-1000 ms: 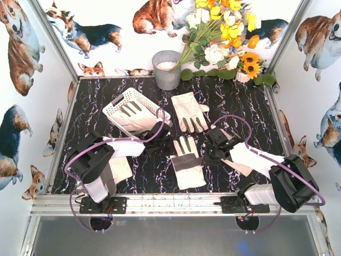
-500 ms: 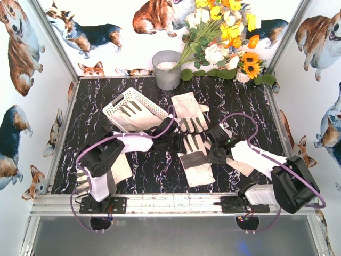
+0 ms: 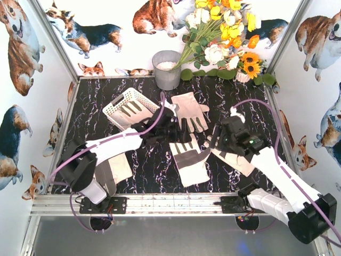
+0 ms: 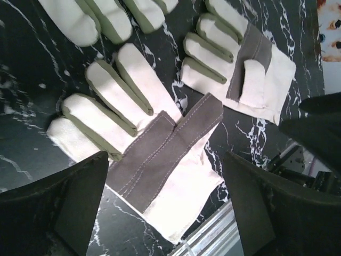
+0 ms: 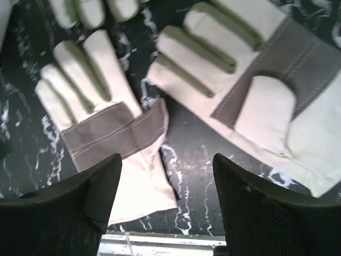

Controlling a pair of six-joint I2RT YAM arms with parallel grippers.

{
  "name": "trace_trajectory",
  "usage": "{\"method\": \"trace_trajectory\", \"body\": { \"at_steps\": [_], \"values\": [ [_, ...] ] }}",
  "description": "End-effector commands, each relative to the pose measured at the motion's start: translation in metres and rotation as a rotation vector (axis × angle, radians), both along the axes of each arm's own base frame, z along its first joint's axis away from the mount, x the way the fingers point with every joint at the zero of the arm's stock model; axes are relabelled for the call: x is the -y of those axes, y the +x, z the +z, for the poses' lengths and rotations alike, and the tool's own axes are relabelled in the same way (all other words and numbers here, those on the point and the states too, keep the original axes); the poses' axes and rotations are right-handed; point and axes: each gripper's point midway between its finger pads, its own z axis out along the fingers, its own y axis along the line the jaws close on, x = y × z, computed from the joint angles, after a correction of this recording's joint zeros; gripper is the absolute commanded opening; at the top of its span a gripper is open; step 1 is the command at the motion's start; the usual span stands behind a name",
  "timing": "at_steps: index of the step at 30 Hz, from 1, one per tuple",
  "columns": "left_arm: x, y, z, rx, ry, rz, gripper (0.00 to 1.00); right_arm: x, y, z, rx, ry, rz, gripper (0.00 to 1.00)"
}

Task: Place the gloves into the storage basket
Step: Pick up the glove from the center of the board.

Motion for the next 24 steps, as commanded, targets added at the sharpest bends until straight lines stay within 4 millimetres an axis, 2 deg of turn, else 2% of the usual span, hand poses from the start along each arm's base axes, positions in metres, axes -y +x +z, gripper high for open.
{"method": "trace_trajectory", "body": {
  "at_steps": [1,4,6,9,12,13,16,20,24],
  "values": [
    [-0.032,0.012,0.02,0.067,0.109,0.049,0.84,0.039,0.013,-0.002,-0.035,-0.083,-0.109,0.7],
    [-0.063,0.026,0.038,0.129,0.169,0.077,0.89,0.065,0.026,-0.014,-0.074,-0.085,-0.2,0.7],
    [-0.097,0.042,0.047,0.145,0.183,0.135,0.9,0.083,0.035,-0.023,-0.077,-0.085,-0.263,0.7],
    [-0.154,0.061,0.053,0.149,0.191,0.247,0.9,0.1,0.043,-0.046,-0.125,-0.122,-0.309,0.69],
    [-0.21,0.07,0.056,0.162,0.222,0.357,0.9,0.1,0.049,-0.061,-0.175,-0.122,-0.282,0.65],
    [-0.227,0.071,0.057,0.166,0.238,0.389,0.9,0.096,0.05,-0.065,-0.193,-0.115,-0.258,0.6],
    [-0.268,0.067,0.054,0.178,0.284,0.462,0.9,0.094,0.049,-0.079,-0.274,-0.125,-0.224,0.56],
    [-0.303,0.058,0.043,0.18,0.347,0.521,0.9,0.103,0.042,-0.093,-0.367,-0.189,-0.234,0.56],
    [-0.318,0.05,0.033,0.179,0.382,0.552,0.91,0.104,0.038,-0.101,-0.404,-0.198,-0.24,0.58]
  ]
}}
